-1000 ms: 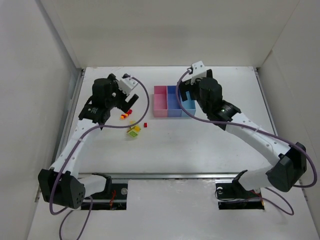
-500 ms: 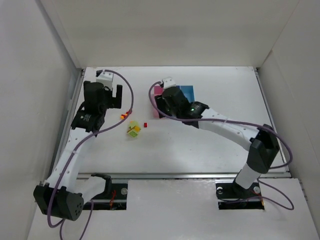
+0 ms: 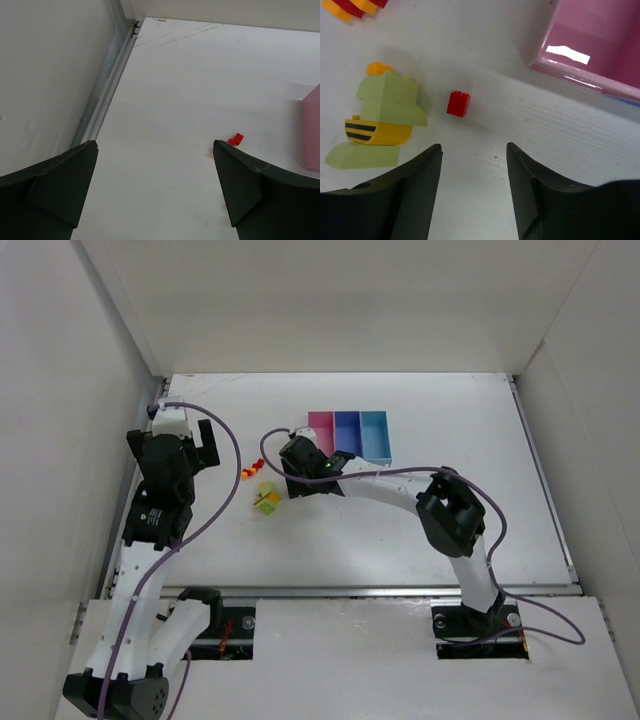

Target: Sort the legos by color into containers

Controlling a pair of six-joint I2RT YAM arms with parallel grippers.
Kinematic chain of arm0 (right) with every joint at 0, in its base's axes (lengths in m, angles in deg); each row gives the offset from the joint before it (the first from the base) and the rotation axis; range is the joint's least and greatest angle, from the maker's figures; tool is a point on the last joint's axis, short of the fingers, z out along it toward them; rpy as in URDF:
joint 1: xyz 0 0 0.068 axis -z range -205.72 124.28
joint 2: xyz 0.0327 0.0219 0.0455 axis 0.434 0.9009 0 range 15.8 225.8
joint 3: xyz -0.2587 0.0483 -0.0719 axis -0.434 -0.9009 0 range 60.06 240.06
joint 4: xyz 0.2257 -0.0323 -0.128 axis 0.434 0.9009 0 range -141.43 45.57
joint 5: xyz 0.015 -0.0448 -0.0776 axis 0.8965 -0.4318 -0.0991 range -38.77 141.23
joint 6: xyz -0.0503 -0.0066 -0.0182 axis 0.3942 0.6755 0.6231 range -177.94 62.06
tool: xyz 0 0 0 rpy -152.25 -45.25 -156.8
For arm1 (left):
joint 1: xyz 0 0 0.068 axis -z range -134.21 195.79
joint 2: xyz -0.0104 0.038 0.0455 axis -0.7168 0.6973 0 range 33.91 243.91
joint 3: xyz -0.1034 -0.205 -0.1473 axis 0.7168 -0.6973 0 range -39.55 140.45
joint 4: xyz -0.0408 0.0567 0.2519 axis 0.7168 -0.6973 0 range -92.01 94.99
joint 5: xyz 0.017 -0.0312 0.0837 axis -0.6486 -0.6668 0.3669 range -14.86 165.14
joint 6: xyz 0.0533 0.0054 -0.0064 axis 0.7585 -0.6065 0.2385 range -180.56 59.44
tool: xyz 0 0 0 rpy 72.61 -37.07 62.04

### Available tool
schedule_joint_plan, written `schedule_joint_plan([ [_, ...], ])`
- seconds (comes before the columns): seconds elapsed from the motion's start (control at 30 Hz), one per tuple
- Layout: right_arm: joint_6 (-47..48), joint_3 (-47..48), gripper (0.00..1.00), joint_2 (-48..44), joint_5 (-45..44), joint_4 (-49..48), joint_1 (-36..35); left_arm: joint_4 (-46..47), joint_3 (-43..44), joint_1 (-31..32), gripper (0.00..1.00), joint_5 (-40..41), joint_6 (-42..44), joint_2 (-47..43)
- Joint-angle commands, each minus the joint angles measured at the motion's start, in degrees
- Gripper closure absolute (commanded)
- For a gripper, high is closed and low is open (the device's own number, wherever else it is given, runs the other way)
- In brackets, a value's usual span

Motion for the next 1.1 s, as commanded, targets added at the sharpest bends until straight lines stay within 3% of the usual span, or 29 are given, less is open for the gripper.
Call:
schedule_joint_plan([
  [0.0,-3.4,4.7,0.42,1.4,-1.8,0.6,0.0,1.7,-0.3,-0.4,0.0,0.8,-0.8,-1.7],
  [0.4,-4.1,10.3,0.41,8.6,-0.4,1.3,0.0,3.0,-2.4,-0.4,0.0,0.8,-0.2,-3.4],
  [0.8,-4.6,16.3,0.52,14.8,-4.7,7.5,0.0,3.6,-3.4,-0.4,0.0,1.4,-0.7,-3.4],
  [0.93,-4.6,15.5,0.65,14.2,-4.0,6.1,0.0,3.6,-3.9,-0.4,0.0,1.4,-0.7,-3.4],
  [1.07,-3.3,15.5,0.97,13.5,-2.8,6.1,0.0,3.6,-3.9,-0.4,0.0,0.7,-0.7,-3.4],
])
